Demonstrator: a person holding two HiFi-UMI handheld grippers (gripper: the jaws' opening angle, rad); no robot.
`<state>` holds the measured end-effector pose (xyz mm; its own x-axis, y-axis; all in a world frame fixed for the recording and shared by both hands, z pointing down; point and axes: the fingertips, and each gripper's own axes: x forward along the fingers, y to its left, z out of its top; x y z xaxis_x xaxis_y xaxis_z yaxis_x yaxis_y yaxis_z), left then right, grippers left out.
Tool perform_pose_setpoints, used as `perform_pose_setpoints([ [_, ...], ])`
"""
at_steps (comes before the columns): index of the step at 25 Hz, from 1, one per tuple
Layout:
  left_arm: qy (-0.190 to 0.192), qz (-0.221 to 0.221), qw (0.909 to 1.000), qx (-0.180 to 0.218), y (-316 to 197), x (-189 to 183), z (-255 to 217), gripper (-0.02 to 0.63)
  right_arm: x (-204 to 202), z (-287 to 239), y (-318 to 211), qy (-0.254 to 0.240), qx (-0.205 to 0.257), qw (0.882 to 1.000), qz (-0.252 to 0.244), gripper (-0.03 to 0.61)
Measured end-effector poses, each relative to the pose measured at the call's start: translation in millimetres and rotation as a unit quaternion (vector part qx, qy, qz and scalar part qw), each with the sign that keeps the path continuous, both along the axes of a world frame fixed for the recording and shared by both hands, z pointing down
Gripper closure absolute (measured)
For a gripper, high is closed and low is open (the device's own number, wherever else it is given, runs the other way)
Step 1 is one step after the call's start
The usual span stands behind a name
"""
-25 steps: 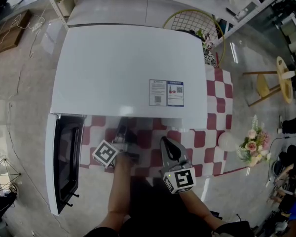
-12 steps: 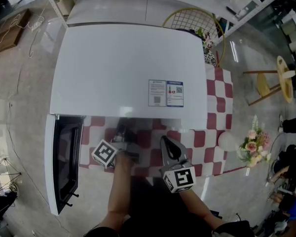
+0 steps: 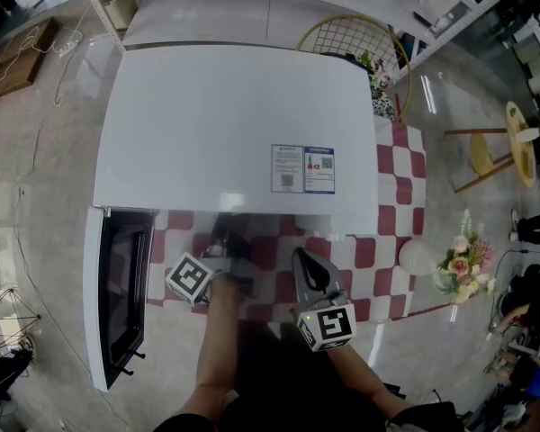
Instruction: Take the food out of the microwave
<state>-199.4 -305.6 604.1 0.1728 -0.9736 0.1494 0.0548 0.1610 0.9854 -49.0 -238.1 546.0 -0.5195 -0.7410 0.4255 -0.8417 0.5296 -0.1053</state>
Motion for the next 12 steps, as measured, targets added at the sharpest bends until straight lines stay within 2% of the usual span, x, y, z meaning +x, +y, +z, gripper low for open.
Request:
perform_pose_setpoints([
  [12, -0.004, -0.005, 1.0000, 0.003, 3.6, -0.9, -1.4, 0.594, 3.0, 2.0, 1.1, -0.002, 0.000, 1.000, 0.007, 0.577],
])
